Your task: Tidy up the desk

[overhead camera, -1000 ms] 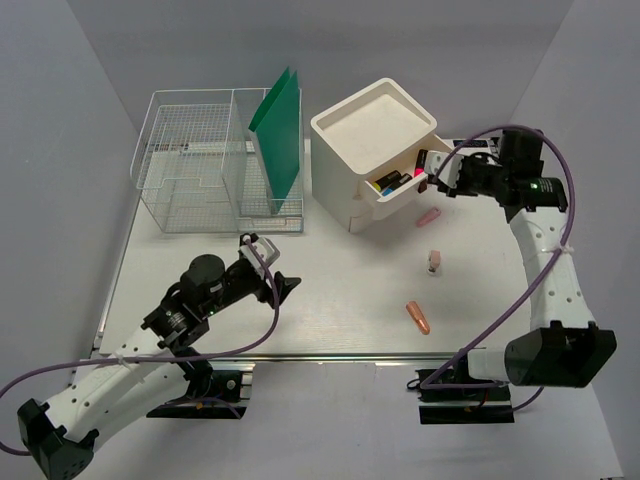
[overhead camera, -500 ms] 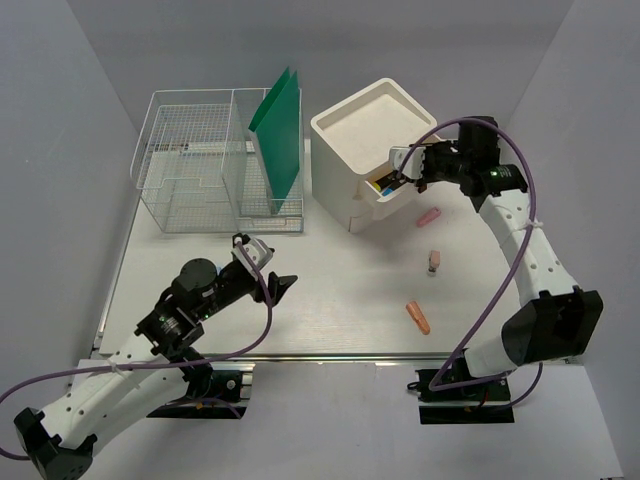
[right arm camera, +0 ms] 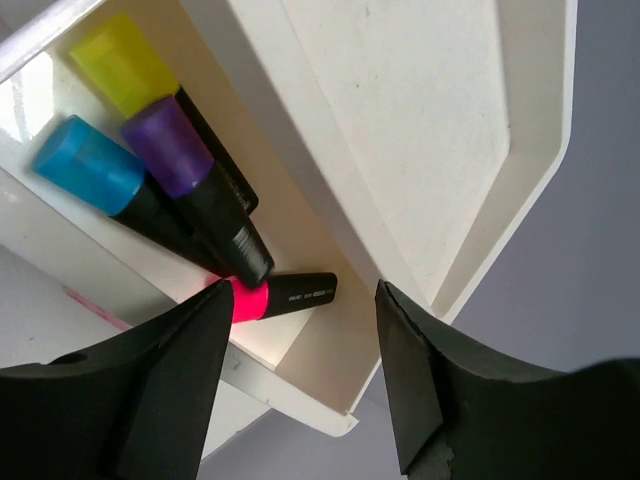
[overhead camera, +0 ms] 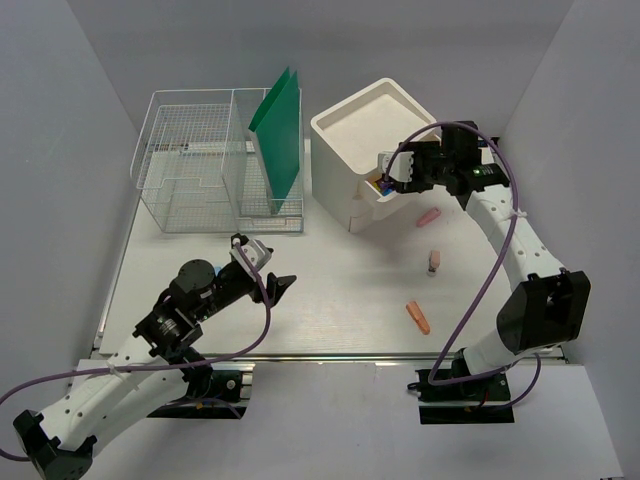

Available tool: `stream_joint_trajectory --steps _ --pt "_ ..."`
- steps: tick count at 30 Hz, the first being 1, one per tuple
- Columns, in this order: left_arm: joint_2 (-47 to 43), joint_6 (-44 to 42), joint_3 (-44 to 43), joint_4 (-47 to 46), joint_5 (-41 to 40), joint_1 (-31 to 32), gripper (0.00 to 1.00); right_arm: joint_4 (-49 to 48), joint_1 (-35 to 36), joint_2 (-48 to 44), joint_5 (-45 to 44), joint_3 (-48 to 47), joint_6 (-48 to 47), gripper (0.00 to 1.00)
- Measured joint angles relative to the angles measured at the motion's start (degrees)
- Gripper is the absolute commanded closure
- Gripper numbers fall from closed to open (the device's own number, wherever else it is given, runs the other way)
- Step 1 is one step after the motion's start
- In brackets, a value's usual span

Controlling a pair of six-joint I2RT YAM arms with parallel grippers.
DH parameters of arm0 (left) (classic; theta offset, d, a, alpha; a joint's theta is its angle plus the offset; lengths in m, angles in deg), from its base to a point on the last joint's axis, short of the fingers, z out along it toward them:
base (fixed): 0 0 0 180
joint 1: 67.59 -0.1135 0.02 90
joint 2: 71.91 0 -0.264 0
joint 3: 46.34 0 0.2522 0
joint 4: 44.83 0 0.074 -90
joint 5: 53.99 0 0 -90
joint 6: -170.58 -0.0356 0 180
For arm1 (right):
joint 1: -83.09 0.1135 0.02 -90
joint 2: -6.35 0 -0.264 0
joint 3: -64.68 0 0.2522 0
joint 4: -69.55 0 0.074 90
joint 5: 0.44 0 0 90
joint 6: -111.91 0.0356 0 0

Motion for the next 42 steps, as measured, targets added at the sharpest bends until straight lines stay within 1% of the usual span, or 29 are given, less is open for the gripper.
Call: stream_joint_trajectory --steps 3,6,7,9,10,11,16,18,20,22,25,28,30,33,36,42 --pt "-0.04 -0.02 0.00 0.00 0.00 0.00 0.13 -0.09 0.00 -0.20 -0.22 0.48 0.04 0.35" --pt "-0.24 -0.04 0.00 0.00 -0.02 0.00 0.13 -0.17 0.00 -0.39 -0.24 0.50 0.50 0.43" --pt "-0.31 -0.04 0.00 0.00 -0.02 0.00 0.13 -0.17 0.00 -0.61 -0.09 0.50 0.92 0.57" --pt "-0.39 -0.04 0.00 0.02 -0.02 0.00 0.13 -0.02 -0.04 -1.14 0.72 0.44 1.95 0.77" --pt "-0.39 -0.04 0.00 0.02 0.00 0.00 0.13 0.70 -0.09 -1.40 1.84 0.09 2.71 0.94" --pt "-0.39 -0.04 0.00 0.00 0.00 0.00 0.13 2.23 -0.28 -1.49 2.97 -0.81 3.23 1.00" --pt "-0.39 -0.04 0.00 0.02 0.02 0.00 0.15 11.80 -0.50 -2.16 9.94 -5.38 3.39 1.00" --pt "-0.39 -0.02 0.00 0.02 0.00 0.00 0.15 14.16 -0.52 -3.54 11.96 -4.48 5.22 1.00" --pt "-0.39 0.02 0.00 0.04 0.02 0.00 0.16 13.68 -0.59 -5.88 12.76 -1.44 8.68 1.00" --pt "-0.35 0.04 0.00 0.04 0.02 0.00 0.16 10.40 -0.85 -9.31 12.50 3.85 15.50 1.00" --pt "-0.09 0.09 0.00 0.17 0.09 0.00 0.17 4.24 -2.51 -15.15 11.02 12.41 28.41 1.00" --pt "0.07 0.11 0.00 0.68 0.22 0.00 0.17 -3.80 -5.42 -21.35 6.86 21.20 41.62 1.00" --pt "0.09 0.13 0.00 0.72 0.26 0.00 0.17 -6.60 -6.99 -23.37 4.17 24.13 48.33 1.00" --pt "-0.11 0.28 0.00 0.74 0.37 0.00 0.17 -9.75 -9.31 -21.70 0.48 24.46 57.33 1.00" --pt "-0.28 0.37 0.00 0.76 0.70 0.00 0.17 -11.37 -11.34 -17.51 -2.01 24.02 64.98 1.00" --pt "-1.14 0.52 0.00 0.83 1.01 0.00 0.17 -11.96 -13.16 -8.07 -3.43 18.43 76.56 1.00"
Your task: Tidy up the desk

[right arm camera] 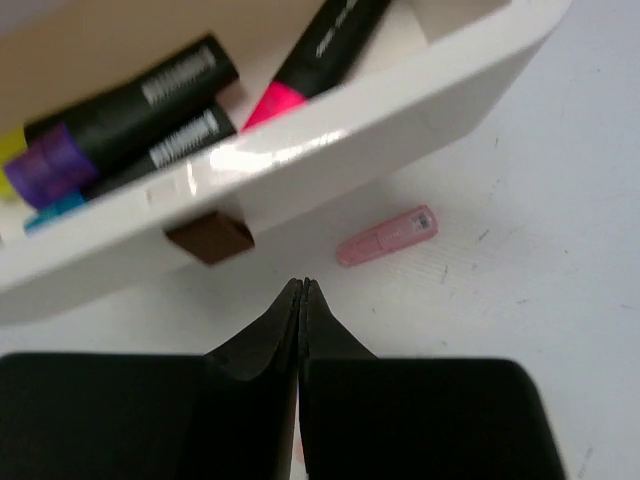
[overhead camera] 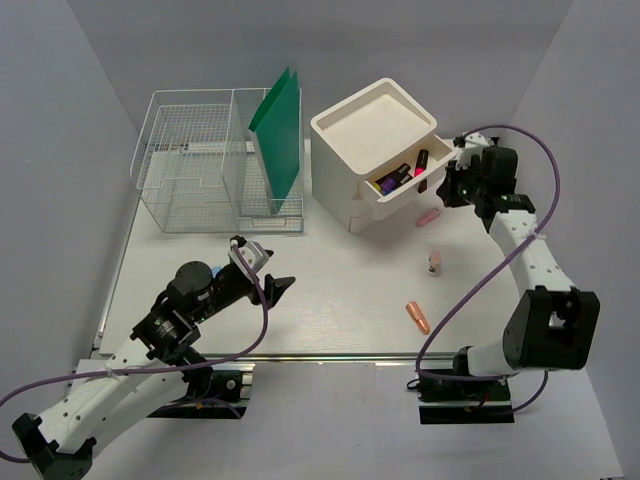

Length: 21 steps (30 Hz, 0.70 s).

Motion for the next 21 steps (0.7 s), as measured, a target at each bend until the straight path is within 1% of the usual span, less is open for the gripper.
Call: stream_joint_trajectory --steps 3,9,15,21 --pt "-0.66 0.00 0.00 0.00 0.00 0.00 0.17 -0.94 0.04 3.63 -0.70 -4.26 3.96 1.00" --pt "-0.98 0.00 0.00 0.00 -0.02 0.00 0.17 -3.10 0.04 8.35 -1.05 -9.57 9.31 1.00" --pt "-0.98 0.00 0.00 0.02 -0.07 0.00 0.17 -2.43 -0.35 13.31 -0.61 -12.72 11.80 1.00" --pt "-0.85 0.00 0.00 0.02 -0.09 0.00 0.17 -1.46 -0.39 16.55 2.47 -15.26 12.79 1.00"
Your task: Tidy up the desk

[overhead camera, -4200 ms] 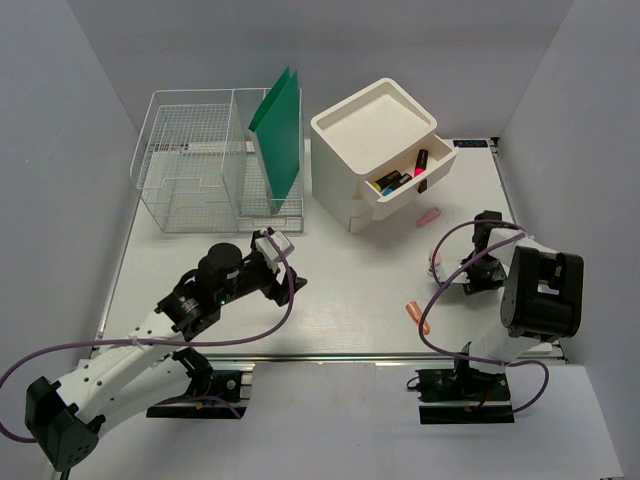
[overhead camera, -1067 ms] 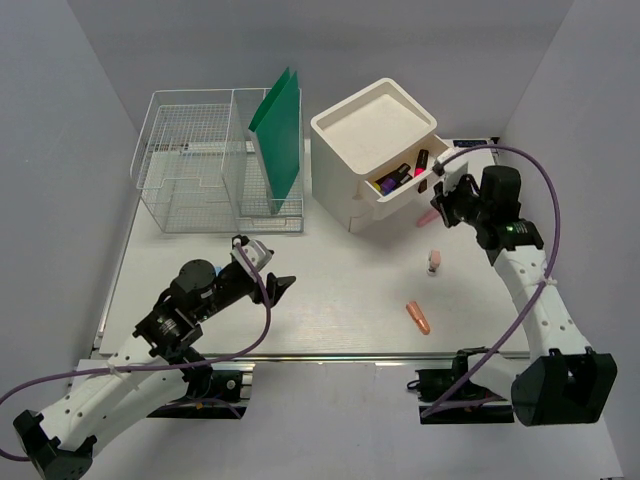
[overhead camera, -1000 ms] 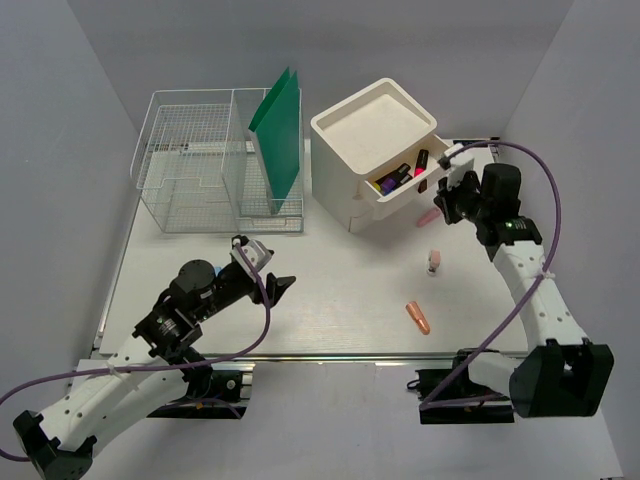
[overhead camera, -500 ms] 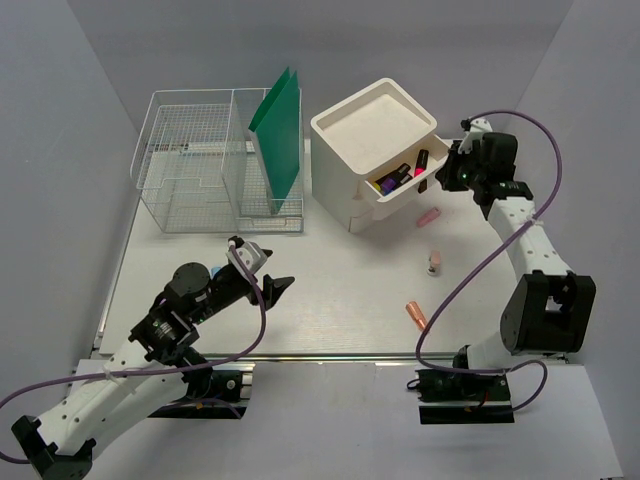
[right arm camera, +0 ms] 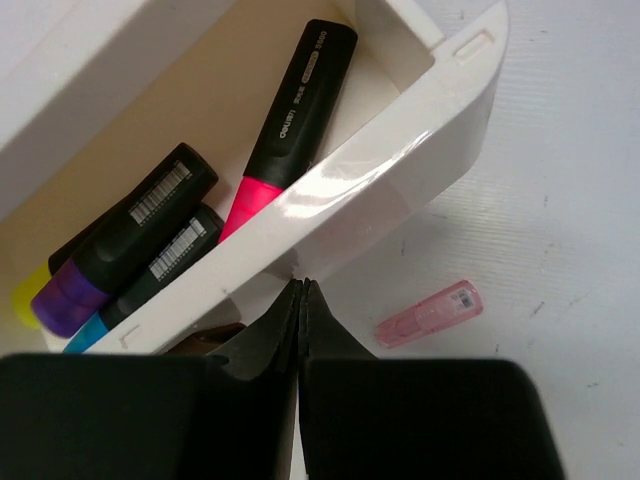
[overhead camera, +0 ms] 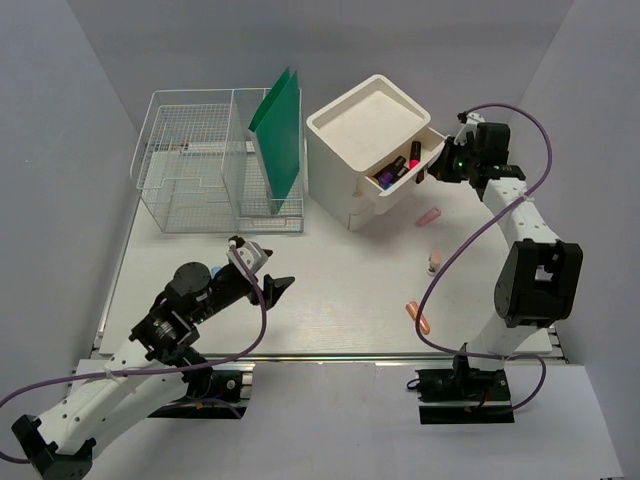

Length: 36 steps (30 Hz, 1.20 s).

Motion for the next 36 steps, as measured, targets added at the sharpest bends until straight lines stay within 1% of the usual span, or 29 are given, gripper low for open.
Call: stream_joint_trajectory --steps 9,15,21,27,36 --pt "0.57 0.00 0.00 0.00 0.00 0.00 0.17 -0.42 0.92 1.81 7.10 -1.95 1.27 1.00" --pt "0.79 0.00 0.00 0.00 0.00 0.00 0.17 -1.46 2.54 1.84 9.81 -1.92 1.46 1.00" --pt "0.92 0.00 0.00 0.00 0.02 0.00 0.16 -1.40 2.82 2.05 10.05 -2.34 1.60 1.00" --pt "0.83 0.00 0.00 -0.02 0.02 0.00 0.16 -1.57 3.82 5.90 10.05 -6.91 1.77 1.00" --pt "1.09 0.00 0.00 -0.04 0.02 0.00 0.16 -1.77 4.35 9.97 11.04 -11.13 2.01 1.00"
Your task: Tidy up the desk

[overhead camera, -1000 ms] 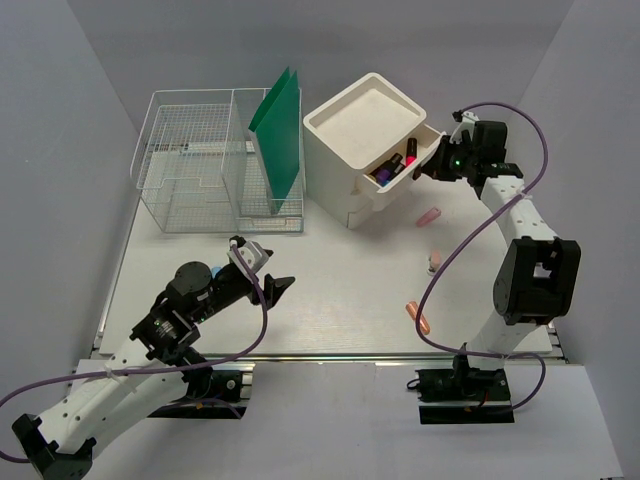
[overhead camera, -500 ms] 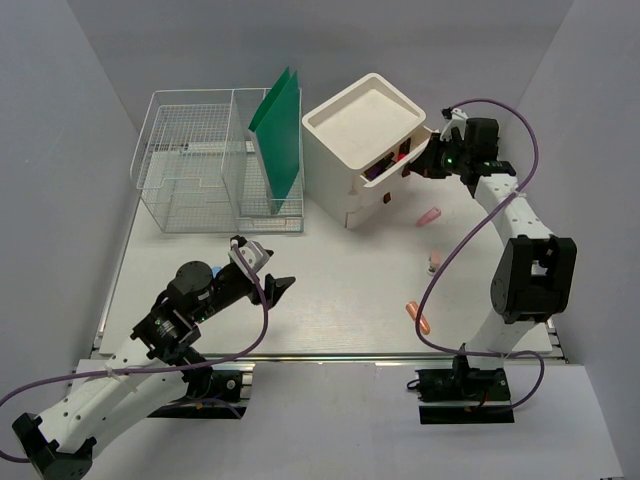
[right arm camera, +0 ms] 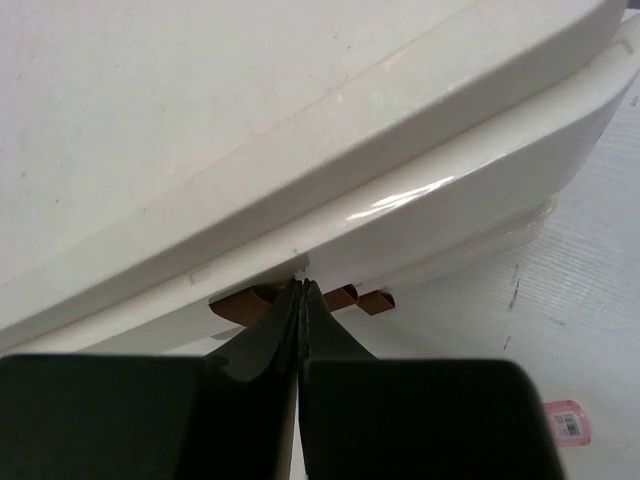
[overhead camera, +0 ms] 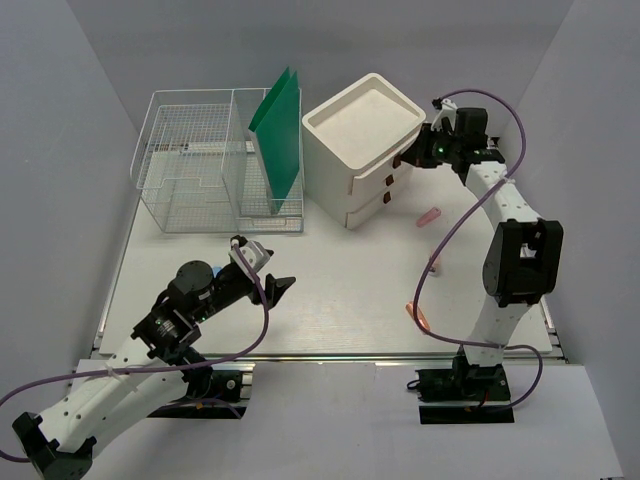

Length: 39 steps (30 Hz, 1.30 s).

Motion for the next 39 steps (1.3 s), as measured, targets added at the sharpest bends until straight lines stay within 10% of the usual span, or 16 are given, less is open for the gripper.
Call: stream_joint_trajectory --steps 19,23,26,39 --pt "0.35 -0.02 0.00 0.00 -0.02 0.00 0.15 -0.52 -0.07 3.61 5.11 -2.03 -4.66 1.00" --pt "0.31 -0.02 0.00 0.00 -0.02 0.00 0.15 -0.79 -0.17 0.24 4.31 4.55 -10.25 0.54" --pt "0.37 -0.02 0.00 0.00 0.02 0.00 0.15 0.37 -0.17 -0.33 4.94 6.32 -14.43 0.39" --pt "0.37 -0.04 0.00 0.00 0.02 0.00 0.15 -0.02 -0.20 4.20 6.56 6.56 -21.86 0.31"
